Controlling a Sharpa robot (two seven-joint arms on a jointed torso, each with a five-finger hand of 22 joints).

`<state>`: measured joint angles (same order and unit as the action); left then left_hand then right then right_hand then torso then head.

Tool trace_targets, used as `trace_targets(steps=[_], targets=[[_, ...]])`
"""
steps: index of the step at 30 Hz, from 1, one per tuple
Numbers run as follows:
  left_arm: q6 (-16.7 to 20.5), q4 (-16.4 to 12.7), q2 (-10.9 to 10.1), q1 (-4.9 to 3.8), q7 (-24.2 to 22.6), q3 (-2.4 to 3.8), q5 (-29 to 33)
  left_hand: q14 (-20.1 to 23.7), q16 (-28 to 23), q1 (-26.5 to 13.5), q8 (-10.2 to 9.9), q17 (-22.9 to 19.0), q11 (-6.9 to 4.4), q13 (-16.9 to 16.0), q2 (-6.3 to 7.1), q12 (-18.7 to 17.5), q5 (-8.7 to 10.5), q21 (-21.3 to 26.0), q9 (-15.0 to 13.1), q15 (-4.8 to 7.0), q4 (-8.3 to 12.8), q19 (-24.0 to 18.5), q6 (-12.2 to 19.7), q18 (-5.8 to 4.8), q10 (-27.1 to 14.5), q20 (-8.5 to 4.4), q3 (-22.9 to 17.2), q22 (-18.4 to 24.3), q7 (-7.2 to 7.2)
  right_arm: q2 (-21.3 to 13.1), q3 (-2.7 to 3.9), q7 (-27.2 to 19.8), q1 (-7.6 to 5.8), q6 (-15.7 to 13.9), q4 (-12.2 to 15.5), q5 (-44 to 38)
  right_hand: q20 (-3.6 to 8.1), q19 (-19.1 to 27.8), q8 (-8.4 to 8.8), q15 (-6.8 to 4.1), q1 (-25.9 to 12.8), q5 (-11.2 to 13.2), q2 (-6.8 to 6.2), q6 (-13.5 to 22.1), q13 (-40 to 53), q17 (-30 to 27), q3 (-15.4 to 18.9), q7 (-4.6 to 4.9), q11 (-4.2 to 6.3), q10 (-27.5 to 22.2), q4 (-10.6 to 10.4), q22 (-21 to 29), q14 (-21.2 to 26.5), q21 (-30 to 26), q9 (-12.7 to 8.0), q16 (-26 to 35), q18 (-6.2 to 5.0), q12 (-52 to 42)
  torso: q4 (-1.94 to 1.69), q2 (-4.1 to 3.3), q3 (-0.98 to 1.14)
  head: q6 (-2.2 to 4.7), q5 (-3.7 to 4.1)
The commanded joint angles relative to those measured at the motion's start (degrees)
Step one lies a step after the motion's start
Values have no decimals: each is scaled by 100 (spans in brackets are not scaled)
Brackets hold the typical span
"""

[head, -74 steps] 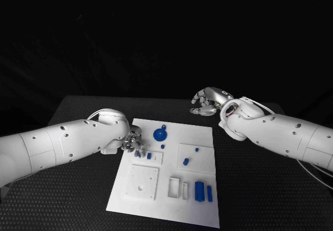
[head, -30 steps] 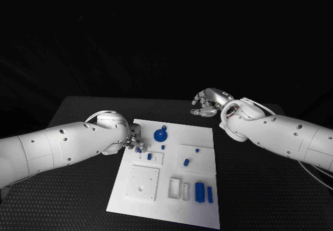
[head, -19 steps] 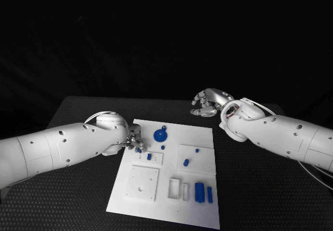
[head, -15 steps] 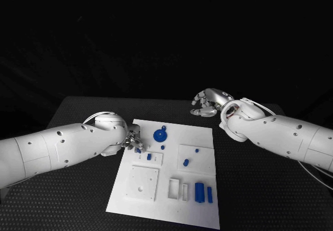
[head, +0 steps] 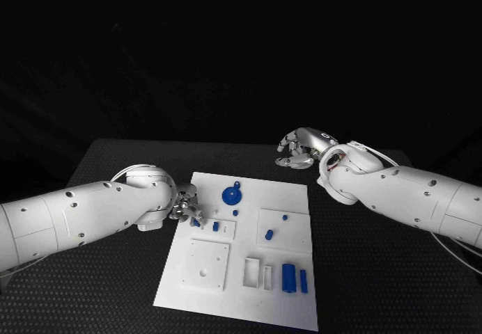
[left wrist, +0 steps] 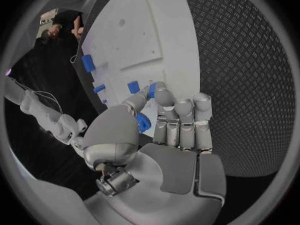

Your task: Assemble the parts on the task board

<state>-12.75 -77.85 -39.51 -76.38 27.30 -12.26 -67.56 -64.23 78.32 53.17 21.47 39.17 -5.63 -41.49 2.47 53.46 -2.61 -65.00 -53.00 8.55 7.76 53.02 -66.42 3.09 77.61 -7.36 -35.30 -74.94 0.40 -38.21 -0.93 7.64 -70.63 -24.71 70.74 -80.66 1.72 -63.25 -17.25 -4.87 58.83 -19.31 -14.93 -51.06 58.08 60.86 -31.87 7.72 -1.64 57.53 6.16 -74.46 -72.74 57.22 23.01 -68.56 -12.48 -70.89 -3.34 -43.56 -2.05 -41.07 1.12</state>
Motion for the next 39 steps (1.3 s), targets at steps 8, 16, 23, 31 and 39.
trace_targets(steps=[8, 16, 23, 31, 39], targets=[[-184, -97, 33, -1, -6, 2, 349, -109, 18, 362, -13, -8, -33, 7, -281, 23, -34, -30, -17, 271, 9, -19, 19, 102, 4, -770, -33, -74, -15, 1, 2, -36, 3, 62, 5, -15, 13, -40, 18, 22, -33, -11, 13, 4, -10, 2, 29, 40, 0, -55, 21, -7, -5, -40, -6, 27, -252, -34, 3, 1, 0, -18, -14], [-178, -65, 80, 1, -49, 0, 303, -109, 19, 360, -15, -9, -33, 7, -282, 24, -33, -31, -24, 271, 4, -20, 18, 101, 5, -769, -30, -75, -14, 8, 2, -38, 3, 71, 3, -14, 13, -40, 18, 22, -33, -12, 13, 4, -11, 2, 29, 40, 0, -55, 21, -7, -5, -40, -6, 27, -252, -35, 5, 0, 0, -19, -23], [-40, -19, 82, 1, -78, -1, -134, -109, 19, 358, -18, -10, -32, 8, -283, 24, -33, -31, -30, 270, -2, -20, 18, 99, 4, -767, -28, -75, -14, 2, 2, -39, 3, 76, 3, -13, 13, -40, 17, 22, -34, -12, 14, 4, -12, 2, 29, 40, 0, -56, 21, -7, -5, -40, -6, 27, -252, -35, 6, 0, 6, -21, -24], [-44, -18, 133, 4, -73, -12, -253, -109, 19, 356, -20, -12, -31, 9, -279, 24, -33, -31, -37, 270, -9, -19, 17, 98, 5, -767, -24, -75, -13, -2, 2, -39, 3, 79, 5, -13, 13, -40, 17, 22, -35, -12, 14, 4, -12, 2, 30, 40, 0, -56, 21, -8, -5, -41, -6, 27, -252, -36, 4, 0, -1, -30, -20], [28, 33, 181, 17, -47, -28, -265, -110, 19, 360, -26, -13, -31, 10, -280, 25, -35, -31, -44, 271, -13, -18, 19, 98, 6, -767, -25, -74, -13, 1, 2, -41, 3, 74, 5, -13, 13, -40, 17, 22, -36, -12, 15, 4, -13, 2, 30, 40, 0, -56, 21, -8, -5, -41, -6, 28, -252, -36, 6, 4, 2, -36, -14]])
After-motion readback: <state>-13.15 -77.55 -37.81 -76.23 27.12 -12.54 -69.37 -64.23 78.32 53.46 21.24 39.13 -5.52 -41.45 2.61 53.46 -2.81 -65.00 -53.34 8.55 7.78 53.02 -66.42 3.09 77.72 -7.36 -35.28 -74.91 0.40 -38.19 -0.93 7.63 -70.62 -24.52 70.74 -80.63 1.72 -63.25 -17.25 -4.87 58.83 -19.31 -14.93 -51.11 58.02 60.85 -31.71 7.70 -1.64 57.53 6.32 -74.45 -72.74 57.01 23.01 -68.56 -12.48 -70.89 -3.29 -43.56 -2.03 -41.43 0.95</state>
